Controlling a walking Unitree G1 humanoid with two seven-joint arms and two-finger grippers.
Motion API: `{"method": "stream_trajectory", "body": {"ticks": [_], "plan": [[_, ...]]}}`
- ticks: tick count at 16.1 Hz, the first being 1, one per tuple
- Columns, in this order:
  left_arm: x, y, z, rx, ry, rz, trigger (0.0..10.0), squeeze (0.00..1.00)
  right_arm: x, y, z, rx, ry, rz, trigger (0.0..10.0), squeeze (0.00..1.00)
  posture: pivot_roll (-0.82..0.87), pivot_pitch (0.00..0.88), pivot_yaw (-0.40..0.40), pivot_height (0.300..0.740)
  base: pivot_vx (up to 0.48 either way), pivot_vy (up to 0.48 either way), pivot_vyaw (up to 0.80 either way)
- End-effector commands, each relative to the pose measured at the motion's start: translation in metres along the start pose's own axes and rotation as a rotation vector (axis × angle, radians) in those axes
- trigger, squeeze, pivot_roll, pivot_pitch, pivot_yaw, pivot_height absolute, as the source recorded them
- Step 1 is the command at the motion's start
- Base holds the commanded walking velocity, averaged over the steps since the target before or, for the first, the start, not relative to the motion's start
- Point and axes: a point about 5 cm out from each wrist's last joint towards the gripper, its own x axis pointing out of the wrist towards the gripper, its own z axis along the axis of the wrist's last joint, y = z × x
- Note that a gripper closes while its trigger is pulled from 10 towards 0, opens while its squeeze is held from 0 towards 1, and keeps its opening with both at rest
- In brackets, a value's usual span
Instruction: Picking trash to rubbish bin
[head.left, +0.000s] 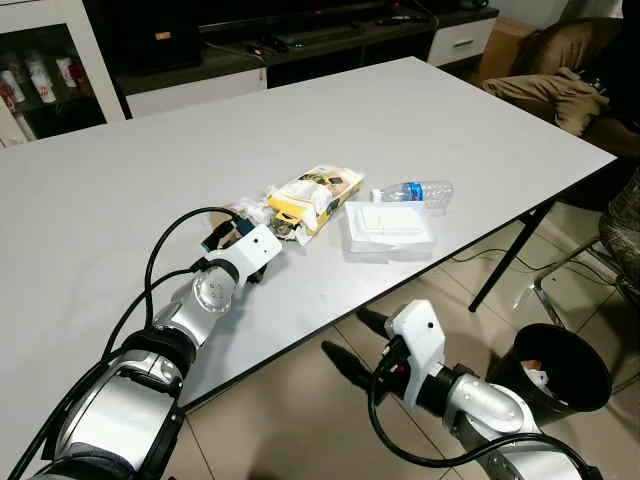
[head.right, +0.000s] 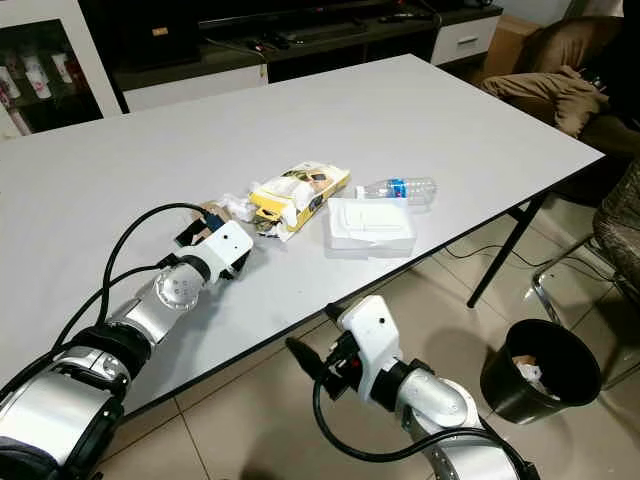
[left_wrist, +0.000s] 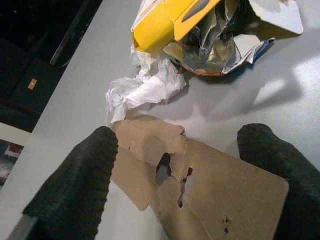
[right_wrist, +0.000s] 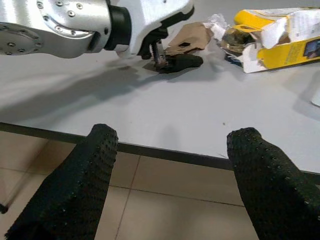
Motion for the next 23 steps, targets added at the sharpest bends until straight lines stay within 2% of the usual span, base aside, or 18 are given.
{"method": "stream_trajectory", "body": {"ticks": [1, 10, 23], "plan": [[-0.0026, -0.0042, -0.0147, 0.017, 0.082, -0.022, 0.0, 0.0, -0.0001, -0.0007, 0.0056, -0.014, -0.003, 0.015, 10.0, 0.0, -0.19, 0.0, -0.016, 0.74, 0.0, 0.0, 0.0], [-0.0017, -0.0051, -0.0158, -0.032, 0.108, -0.049, 0.0, 0.0, 0.0022, -0.0008, 0.0036, -0.032, 0.019, 0.035, 10.0, 0.0, -0.19, 0.0, -0.017, 0.74, 0.0, 0.0, 0.0], [-0.0002, -0.0038, -0.0107, -0.104, 0.083, -0.053, 0.0, 0.0, 0.0035, -0.0029, 0.0045, -0.038, 0.021, 0.045, 10.0, 0.0, -0.2, 0.0, -0.02, 0.74, 0.0, 0.0, 0.0]]}}
